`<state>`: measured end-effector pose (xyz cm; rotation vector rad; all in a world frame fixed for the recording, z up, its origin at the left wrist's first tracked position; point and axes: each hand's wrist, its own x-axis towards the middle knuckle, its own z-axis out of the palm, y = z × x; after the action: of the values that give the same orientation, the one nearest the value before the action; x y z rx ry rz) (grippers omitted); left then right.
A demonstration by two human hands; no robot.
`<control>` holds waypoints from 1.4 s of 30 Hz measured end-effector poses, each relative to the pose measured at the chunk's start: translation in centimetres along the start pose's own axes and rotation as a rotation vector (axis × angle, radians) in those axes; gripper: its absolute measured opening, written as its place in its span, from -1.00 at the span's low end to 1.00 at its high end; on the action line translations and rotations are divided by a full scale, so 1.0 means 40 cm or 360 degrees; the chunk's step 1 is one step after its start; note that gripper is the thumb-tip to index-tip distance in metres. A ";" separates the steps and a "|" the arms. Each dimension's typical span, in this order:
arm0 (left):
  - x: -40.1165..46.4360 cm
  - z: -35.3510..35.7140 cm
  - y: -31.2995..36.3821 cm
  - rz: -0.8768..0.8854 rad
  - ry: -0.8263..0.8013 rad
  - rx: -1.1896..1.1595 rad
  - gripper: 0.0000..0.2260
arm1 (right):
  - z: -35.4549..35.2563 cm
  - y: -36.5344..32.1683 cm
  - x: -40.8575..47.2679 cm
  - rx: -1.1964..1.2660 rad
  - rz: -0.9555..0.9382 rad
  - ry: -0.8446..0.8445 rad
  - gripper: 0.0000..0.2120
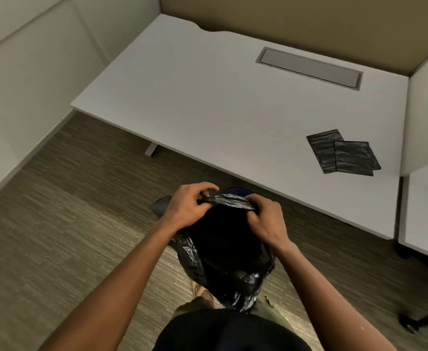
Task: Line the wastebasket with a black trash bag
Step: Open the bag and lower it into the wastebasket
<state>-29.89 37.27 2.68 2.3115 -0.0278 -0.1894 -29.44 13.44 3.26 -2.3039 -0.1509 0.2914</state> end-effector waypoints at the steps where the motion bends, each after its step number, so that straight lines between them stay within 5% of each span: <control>1: 0.004 -0.007 -0.009 -0.0037 -0.0014 0.0063 -0.52 | -0.002 0.013 0.008 0.0078 0.0032 0.0019 -0.67; 3: 0.007 -0.011 -0.031 -0.0177 -0.0126 0.0414 -0.34 | -0.008 0.043 0.020 0.0216 0.0066 0.0022 -0.65; 6: -0.008 0.017 -0.080 -0.0468 -0.0093 0.1086 -0.53 | -0.015 0.085 0.036 0.0312 0.0092 -0.0019 -0.65; 12: -0.027 0.091 -0.125 -0.1382 -0.0016 0.0588 -0.98 | -0.009 0.164 0.047 0.0350 0.0141 0.0004 -0.67; 14: -0.024 0.121 -0.126 -0.1477 -0.0048 0.0336 -0.84 | -0.017 0.184 0.048 0.0368 0.0220 0.0070 -0.67; 18: 0.024 0.138 -0.098 -0.1443 0.0238 -0.0936 -0.74 | -0.045 0.208 0.051 0.0465 0.0015 0.0413 -0.66; 20: 0.044 0.141 -0.083 -0.1430 0.0349 -0.1213 -0.76 | -0.055 0.221 0.067 0.0329 -0.0060 0.0464 -0.66; 24: 0.054 0.166 -0.090 -0.1389 0.0439 -0.0866 -0.81 | -0.051 0.254 0.117 0.0089 0.0311 0.0216 -0.71; 32: 0.146 0.115 -0.161 -0.1153 0.0473 -0.0821 -0.86 | -0.062 0.213 0.189 0.0154 0.0269 0.0275 -0.71; 35: 0.162 0.129 -0.194 -0.1088 0.0398 -0.0857 -0.68 | -0.032 0.223 0.208 0.0100 0.0273 0.0209 -0.77; 38: 0.157 0.163 -0.231 -0.1036 0.0265 -0.0796 -0.48 | 0.010 0.257 0.220 -0.0042 0.0251 0.0177 -0.51; 42: 0.139 0.232 -0.306 -0.0937 0.0105 -0.0215 -0.37 | 0.077 0.307 0.224 -0.0080 0.0315 0.0100 -0.50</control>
<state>-26.22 38.38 -13.20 2.1318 0.6824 -0.3966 -21.37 9.07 -9.24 -2.3782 0.1036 0.3180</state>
